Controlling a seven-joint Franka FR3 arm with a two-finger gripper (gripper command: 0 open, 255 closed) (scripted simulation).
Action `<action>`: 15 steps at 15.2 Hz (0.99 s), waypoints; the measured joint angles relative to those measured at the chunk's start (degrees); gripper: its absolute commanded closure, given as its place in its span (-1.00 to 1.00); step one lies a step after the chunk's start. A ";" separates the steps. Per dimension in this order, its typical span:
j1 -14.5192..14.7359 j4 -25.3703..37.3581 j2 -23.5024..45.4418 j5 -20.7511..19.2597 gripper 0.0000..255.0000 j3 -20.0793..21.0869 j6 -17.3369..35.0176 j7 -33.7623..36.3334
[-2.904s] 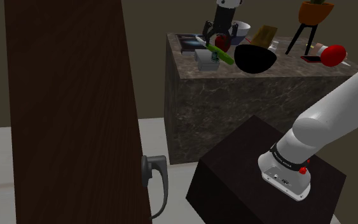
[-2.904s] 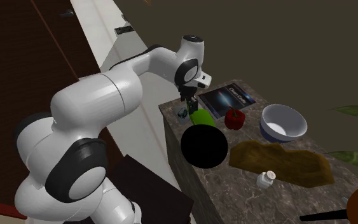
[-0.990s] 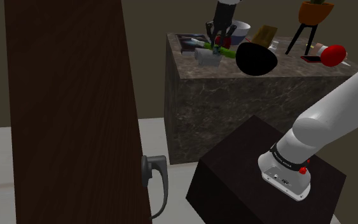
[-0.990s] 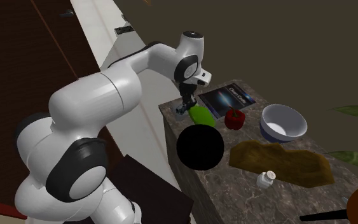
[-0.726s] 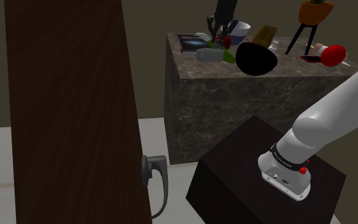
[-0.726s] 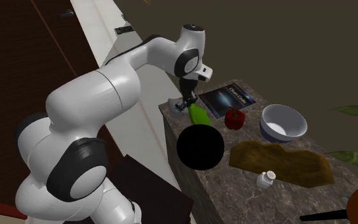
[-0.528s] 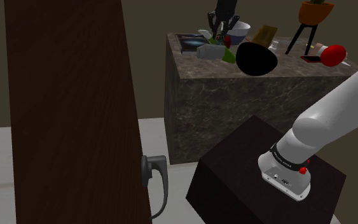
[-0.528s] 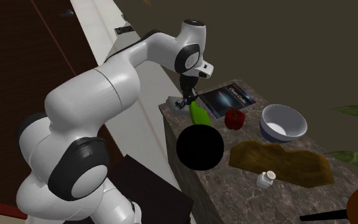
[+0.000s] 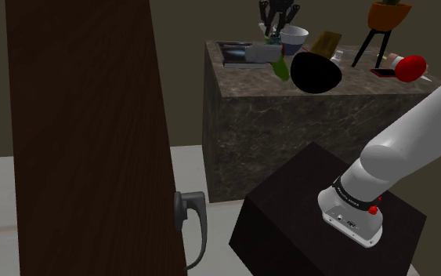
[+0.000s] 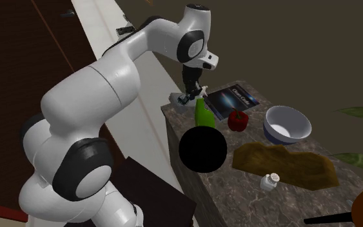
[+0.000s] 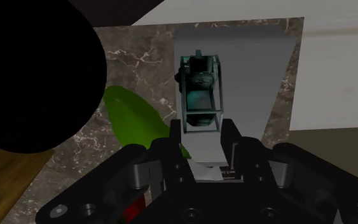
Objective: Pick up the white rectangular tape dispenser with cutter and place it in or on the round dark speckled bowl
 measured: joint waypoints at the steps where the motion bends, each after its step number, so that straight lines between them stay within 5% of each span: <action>1: -0.01 1.00 0.29 -0.02 1.00 0.00 -0.70 0.02; 10: 0.07 11.25 2.92 -0.14 1.00 0.11 -8.32 0.45; 15: -1.85 7.27 -2.89 -0.31 1.00 -2.45 -10.23 -3.97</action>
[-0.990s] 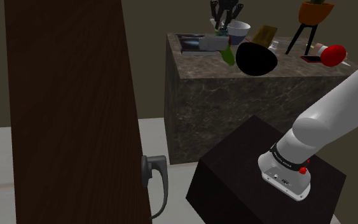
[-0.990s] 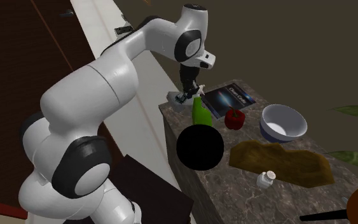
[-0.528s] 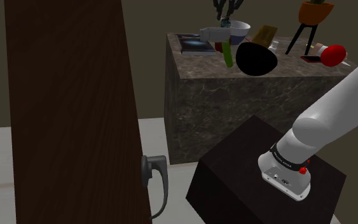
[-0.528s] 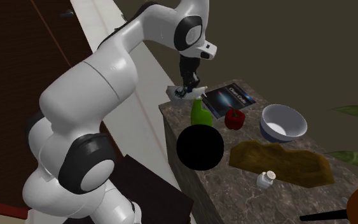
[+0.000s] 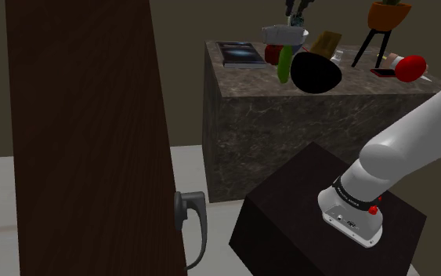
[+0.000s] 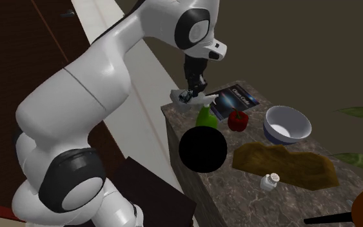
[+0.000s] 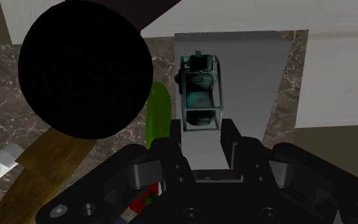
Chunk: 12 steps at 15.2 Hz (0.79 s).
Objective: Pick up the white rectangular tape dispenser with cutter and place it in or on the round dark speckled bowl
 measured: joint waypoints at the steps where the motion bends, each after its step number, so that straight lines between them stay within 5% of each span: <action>1: -0.40 -1.01 -1.15 -0.12 1.00 -0.62 -0.17 -1.03; 12: -4.59 -7.30 -12.55 -3.47 1.00 -8.58 -5.32 -13.33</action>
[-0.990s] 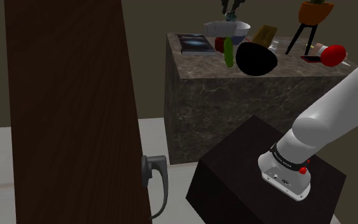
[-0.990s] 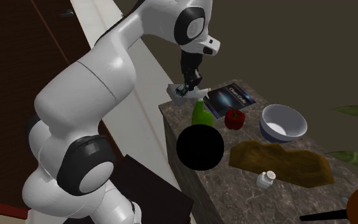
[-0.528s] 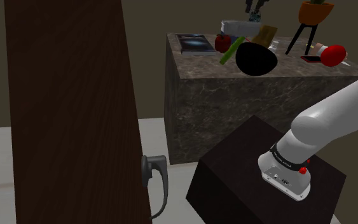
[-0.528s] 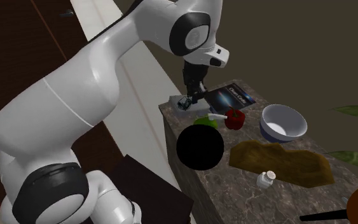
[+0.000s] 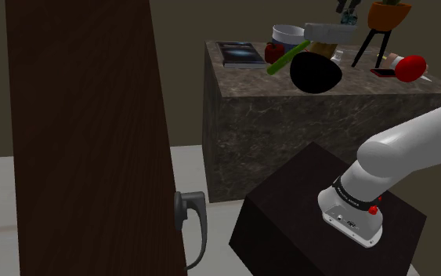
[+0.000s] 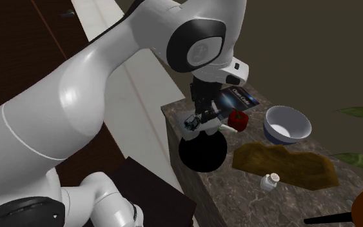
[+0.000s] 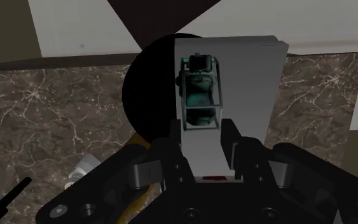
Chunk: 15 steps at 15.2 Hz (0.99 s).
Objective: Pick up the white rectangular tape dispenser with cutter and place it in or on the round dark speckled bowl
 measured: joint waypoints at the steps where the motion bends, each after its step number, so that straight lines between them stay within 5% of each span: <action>1: -0.47 -1.08 -1.41 -0.60 1.00 -0.98 -0.30 -1.44; 15: -1.44 -14.45 -6.81 -2.05 1.00 -2.55 7.73 -3.31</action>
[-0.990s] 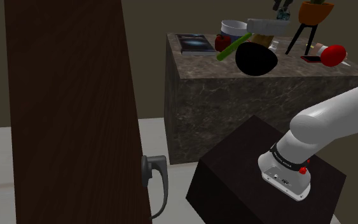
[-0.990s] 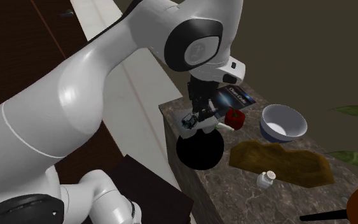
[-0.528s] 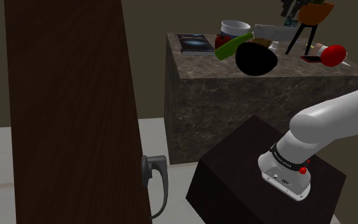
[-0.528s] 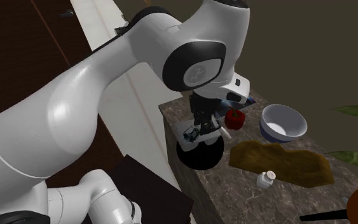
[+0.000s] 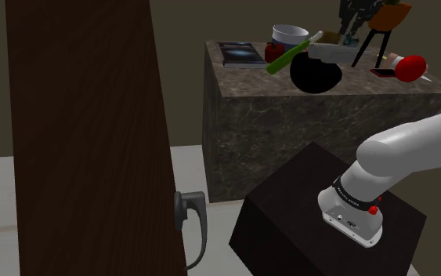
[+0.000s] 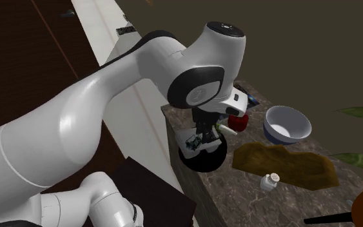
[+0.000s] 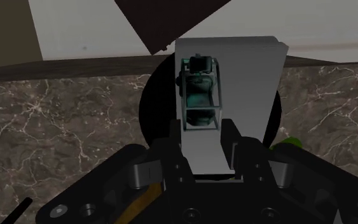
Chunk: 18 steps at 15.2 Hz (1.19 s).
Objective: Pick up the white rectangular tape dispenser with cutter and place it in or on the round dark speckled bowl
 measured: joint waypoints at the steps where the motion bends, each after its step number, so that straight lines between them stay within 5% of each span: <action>1: -0.04 -1.15 -0.31 -0.06 1.00 -0.04 0.84 0.01; 15: -0.33 -9.14 -2.72 -0.53 1.00 -0.28 6.94 0.21; 16: -0.32 -9.18 -2.77 -0.53 -1.00 -0.26 6.90 0.24; 18: -0.29 -9.53 -2.72 -0.49 -1.00 -0.22 7.00 0.28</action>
